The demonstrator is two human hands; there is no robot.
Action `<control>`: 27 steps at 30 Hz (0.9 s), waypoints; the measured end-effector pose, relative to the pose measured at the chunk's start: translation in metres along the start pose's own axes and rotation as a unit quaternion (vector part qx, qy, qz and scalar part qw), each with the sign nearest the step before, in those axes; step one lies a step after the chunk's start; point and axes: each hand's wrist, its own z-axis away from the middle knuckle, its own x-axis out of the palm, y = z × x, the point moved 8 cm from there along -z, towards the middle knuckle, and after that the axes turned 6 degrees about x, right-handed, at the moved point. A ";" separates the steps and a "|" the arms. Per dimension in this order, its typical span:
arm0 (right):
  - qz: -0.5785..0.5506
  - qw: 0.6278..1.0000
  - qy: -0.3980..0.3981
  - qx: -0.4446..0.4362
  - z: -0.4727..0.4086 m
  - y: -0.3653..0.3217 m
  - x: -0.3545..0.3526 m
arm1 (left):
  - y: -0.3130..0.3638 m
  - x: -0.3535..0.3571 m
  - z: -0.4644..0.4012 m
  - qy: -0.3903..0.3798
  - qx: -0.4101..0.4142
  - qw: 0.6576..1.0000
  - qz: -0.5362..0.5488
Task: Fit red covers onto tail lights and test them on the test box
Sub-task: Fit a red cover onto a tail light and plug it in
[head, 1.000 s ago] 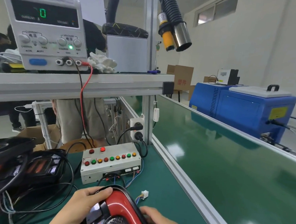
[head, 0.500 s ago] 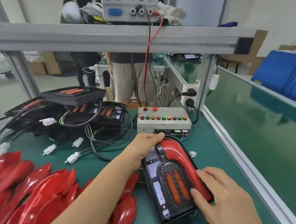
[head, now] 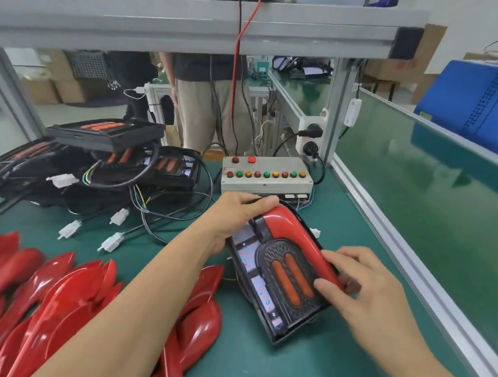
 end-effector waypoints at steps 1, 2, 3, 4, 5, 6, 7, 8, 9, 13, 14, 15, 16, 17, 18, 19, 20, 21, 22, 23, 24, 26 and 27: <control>-0.033 0.999 -0.007 0.024 0.000 0.006 0.000 | 0.000 0.000 0.000 -0.006 0.002 1.000 0.004; -0.081 0.995 -0.024 0.055 -0.001 0.013 0.003 | 0.000 0.000 -0.001 -0.009 0.001 1.000 0.011; -0.148 0.982 -0.058 0.100 -0.001 0.020 0.009 | 0.000 0.000 0.000 -0.012 0.000 1.000 0.019; -0.232 0.955 -0.109 0.153 0.000 0.027 0.019 | 0.000 0.000 0.000 -0.017 0.000 1.000 0.026; -0.296 0.922 -0.160 0.193 0.002 0.030 0.029 | -0.001 0.000 0.000 -0.022 -0.001 0.999 0.027; -0.325 0.902 -0.196 0.208 0.003 0.030 0.034 | -0.002 0.001 0.000 -0.028 -0.003 0.999 0.022; -0.322 0.899 -0.217 0.203 0.003 0.029 0.036 | -0.002 0.001 0.000 -0.034 -0.004 0.999 0.012; -0.314 0.900 -0.228 0.197 0.002 0.027 0.037 | -0.003 0.001 0.000 -0.039 -0.005 0.999 0.002; -0.311 0.901 -0.231 0.193 0.002 0.026 0.036 | -0.003 0.002 -0.001 -0.045 -0.007 0.999 -0.004; -0.315 0.896 -0.244 0.195 0.001 0.025 0.037 | -0.002 0.003 -0.001 -0.054 -0.012 0.998 -0.014; -0.315 0.894 -0.249 0.197 0.001 0.025 0.038 | -0.002 0.004 -0.001 -0.057 -0.012 0.998 -0.017; -0.315 0.893 -0.252 0.201 0.002 0.025 0.039 | -0.001 0.005 -0.001 -0.059 -0.009 0.998 -0.020; -0.316 0.892 -0.249 0.205 0.002 0.026 0.040 | -0.001 0.005 -0.002 -0.058 -0.006 0.998 -0.021; -0.318 0.892 -0.242 0.211 0.002 0.027 0.040 | 0.000 0.006 -0.003 -0.054 -0.004 0.998 -0.024; -0.320 0.892 -0.234 0.218 0.002 0.029 0.041 | 0.001 0.005 -0.004 -0.049 -0.001 0.998 -0.027; -0.320 0.892 -0.228 0.224 0.003 0.030 0.042 | 0.002 0.005 -0.005 -0.047 0.002 0.998 -0.033; -0.319 0.892 -0.226 0.227 0.003 0.031 0.043 | 0.002 0.006 -0.007 -0.048 0.004 0.998 -0.039; -0.316 0.893 -0.225 0.229 0.004 0.031 0.043 | 0.003 0.007 -0.008 -0.050 0.004 0.998 -0.046; -0.317 0.892 -0.224 0.232 0.003 0.031 0.043 | 0.002 0.007 -0.009 -0.051 0.000 0.997 -0.053; -0.318 0.891 -0.225 0.234 0.002 0.032 0.043 | 0.002 0.008 -0.009 -0.052 -0.006 0.997 -0.064; -0.318 0.889 -0.227 0.238 0.001 0.033 0.043 | 0.001 0.008 -0.010 -0.048 -0.010 0.996 -0.069; -0.319 0.885 -0.231 0.247 -0.001 0.036 0.043 | 0.005 0.000 -0.011 -0.006 -0.007 0.998 -0.066; -0.322 0.881 -0.233 0.256 -0.001 0.039 0.043 | 0.011 -0.011 -0.009 0.030 0.007 0.997 -0.074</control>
